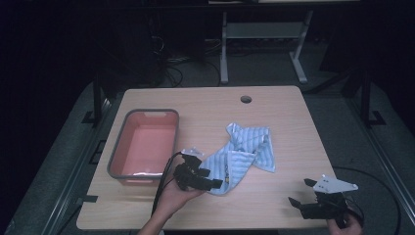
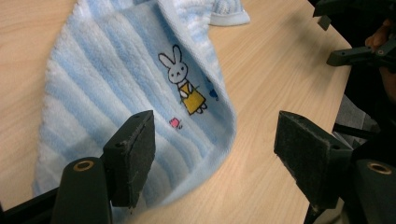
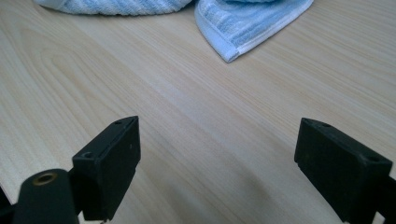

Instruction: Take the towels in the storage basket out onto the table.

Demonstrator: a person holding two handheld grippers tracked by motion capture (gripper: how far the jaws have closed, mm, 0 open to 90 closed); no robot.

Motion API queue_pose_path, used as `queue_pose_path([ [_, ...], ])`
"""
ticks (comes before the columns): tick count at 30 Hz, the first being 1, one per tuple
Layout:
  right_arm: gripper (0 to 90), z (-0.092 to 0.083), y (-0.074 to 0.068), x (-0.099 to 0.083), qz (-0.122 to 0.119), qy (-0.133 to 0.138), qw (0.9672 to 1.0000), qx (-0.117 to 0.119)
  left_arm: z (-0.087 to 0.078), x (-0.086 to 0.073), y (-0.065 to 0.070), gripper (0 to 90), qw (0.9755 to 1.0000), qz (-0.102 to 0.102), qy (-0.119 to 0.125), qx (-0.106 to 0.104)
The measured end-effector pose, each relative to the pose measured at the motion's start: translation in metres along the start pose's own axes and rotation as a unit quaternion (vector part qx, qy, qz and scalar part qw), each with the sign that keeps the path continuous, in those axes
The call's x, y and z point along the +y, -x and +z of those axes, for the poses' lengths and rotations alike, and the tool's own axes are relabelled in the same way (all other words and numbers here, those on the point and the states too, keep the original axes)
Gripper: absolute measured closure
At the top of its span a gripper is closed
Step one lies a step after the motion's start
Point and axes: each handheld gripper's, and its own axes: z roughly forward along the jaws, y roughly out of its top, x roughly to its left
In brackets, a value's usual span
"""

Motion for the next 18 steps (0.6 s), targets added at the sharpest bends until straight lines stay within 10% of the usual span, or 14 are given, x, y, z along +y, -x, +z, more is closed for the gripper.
queue_pose_path([
  [18,13.8,0.0,-0.002,0.0,-0.001,-0.004,1.0,-0.003,-0.011,-0.026,0.004,28.5,1.0,-0.001,0.006,-0.002],
])
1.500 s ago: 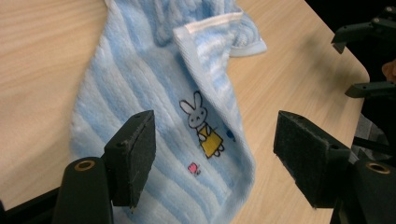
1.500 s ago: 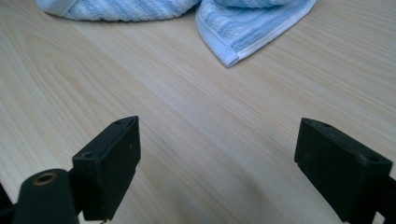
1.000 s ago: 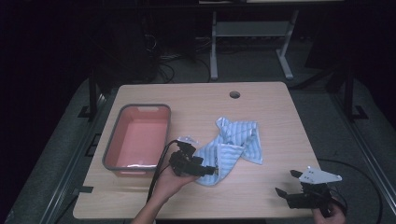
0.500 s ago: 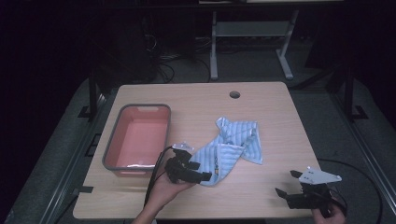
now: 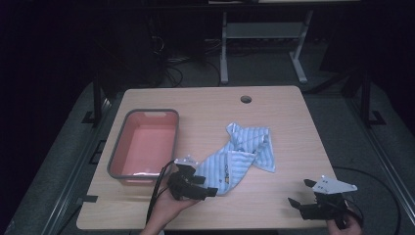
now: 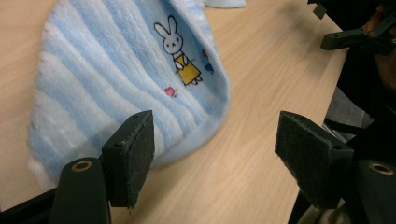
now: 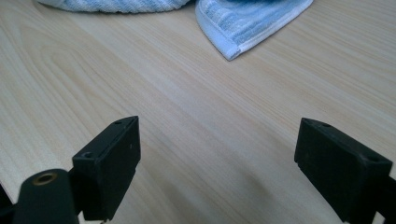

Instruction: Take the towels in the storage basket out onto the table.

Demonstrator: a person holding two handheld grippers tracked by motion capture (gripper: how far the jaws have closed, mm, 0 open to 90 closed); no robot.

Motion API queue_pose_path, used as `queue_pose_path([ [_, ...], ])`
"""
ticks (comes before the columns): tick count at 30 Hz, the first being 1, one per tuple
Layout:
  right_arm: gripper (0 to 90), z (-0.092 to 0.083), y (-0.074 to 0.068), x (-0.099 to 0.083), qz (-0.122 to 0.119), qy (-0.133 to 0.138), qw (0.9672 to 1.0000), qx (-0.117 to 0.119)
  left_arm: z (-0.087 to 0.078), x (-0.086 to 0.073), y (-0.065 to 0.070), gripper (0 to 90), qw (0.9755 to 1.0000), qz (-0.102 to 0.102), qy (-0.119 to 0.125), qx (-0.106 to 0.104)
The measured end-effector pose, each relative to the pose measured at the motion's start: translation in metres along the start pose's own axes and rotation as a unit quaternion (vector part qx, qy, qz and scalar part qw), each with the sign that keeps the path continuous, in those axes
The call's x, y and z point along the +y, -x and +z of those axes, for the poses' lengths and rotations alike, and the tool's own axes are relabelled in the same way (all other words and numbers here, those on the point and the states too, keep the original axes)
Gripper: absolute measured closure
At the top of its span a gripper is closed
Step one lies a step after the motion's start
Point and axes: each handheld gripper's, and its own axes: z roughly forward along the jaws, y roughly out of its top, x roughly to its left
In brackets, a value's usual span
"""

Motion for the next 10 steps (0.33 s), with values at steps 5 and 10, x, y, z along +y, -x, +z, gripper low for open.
queue_pose_path([
  [5,13.8,-0.001,-0.001,0.0,-0.002,0.003,1.0,0.001,0.0,-0.009,0.001,28.3,1.0,0.003,0.002,0.007],
  [10,13.8,-0.002,-0.002,0.0,-0.002,0.006,1.0,0.002,0.001,-0.016,0.005,28.3,0.9999,0.013,0.007,0.009],
])
